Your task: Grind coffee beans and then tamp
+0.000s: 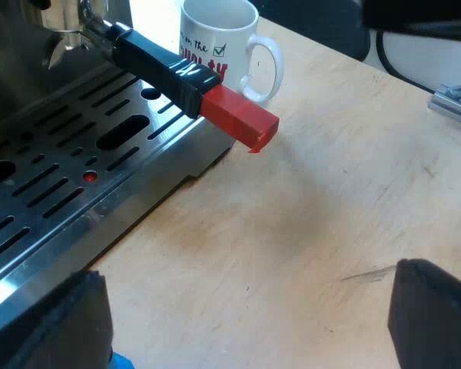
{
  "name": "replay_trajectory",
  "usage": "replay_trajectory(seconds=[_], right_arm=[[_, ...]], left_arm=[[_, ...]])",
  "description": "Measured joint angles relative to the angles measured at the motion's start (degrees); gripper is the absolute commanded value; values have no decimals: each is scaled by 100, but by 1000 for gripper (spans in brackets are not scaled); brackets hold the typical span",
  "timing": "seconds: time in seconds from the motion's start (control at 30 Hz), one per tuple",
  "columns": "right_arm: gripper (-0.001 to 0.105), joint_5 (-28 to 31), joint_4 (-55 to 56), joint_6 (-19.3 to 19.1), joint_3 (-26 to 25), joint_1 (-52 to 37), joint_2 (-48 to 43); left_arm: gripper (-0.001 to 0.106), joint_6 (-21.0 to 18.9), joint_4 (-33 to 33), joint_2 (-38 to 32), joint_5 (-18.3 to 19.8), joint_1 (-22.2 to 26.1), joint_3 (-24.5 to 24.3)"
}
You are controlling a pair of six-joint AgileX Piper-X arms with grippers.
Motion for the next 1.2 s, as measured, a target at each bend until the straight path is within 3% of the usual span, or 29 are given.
replay_trajectory(seconds=[0.1, 0.4, 1.2], right_arm=[[52, -632, 565, 160, -139, -456, 0], [52, -1658, 858, 300, -155, -1242, 250], [52, -1985, 306, 315, -161, -1600, 1436]], left_arm=[[76, 0, 0, 0, 0, 0, 0], [76, 0, 0, 0, 0, 0, 0], [76, 0, 0, 0, 0, 0, 0]])
